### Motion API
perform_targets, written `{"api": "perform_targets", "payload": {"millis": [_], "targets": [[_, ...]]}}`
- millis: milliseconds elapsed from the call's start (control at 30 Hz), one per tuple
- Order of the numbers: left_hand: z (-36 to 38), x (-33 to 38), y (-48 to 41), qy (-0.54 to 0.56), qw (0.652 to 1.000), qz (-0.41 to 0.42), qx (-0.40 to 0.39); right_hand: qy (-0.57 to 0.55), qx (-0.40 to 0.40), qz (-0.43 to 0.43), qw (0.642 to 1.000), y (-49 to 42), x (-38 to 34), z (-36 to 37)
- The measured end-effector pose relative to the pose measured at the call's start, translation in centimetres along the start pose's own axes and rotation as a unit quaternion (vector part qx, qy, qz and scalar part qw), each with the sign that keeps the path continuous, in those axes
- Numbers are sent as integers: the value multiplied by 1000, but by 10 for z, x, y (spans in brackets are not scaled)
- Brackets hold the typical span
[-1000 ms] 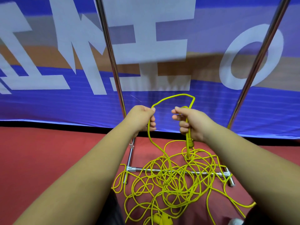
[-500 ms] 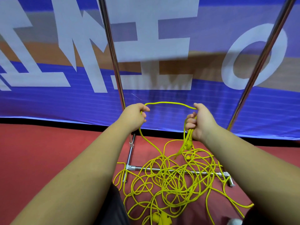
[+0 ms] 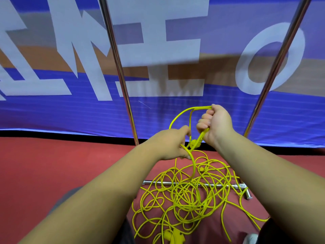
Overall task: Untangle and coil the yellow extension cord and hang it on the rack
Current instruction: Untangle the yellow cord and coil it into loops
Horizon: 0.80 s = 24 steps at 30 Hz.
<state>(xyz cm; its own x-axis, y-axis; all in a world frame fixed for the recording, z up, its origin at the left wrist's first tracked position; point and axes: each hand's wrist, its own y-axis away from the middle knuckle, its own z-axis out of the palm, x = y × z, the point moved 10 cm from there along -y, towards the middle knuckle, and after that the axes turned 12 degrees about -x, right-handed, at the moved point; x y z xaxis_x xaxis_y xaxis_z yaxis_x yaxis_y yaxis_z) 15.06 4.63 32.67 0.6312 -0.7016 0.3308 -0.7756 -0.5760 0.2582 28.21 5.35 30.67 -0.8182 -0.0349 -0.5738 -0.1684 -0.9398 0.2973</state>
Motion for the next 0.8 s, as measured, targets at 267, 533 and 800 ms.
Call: {"api": "perform_targets", "payload": {"millis": [267,533,800], "targets": [[-6,-13,1,130,991,-25,22,127,4,14,992,1,7,-1],[-32,-81,45,612,761,-158,149,406,-93,85,905,0,21,4],[-28,-64,47,654,741,-118,99,377,-100,134,911,5,43,7]]}}
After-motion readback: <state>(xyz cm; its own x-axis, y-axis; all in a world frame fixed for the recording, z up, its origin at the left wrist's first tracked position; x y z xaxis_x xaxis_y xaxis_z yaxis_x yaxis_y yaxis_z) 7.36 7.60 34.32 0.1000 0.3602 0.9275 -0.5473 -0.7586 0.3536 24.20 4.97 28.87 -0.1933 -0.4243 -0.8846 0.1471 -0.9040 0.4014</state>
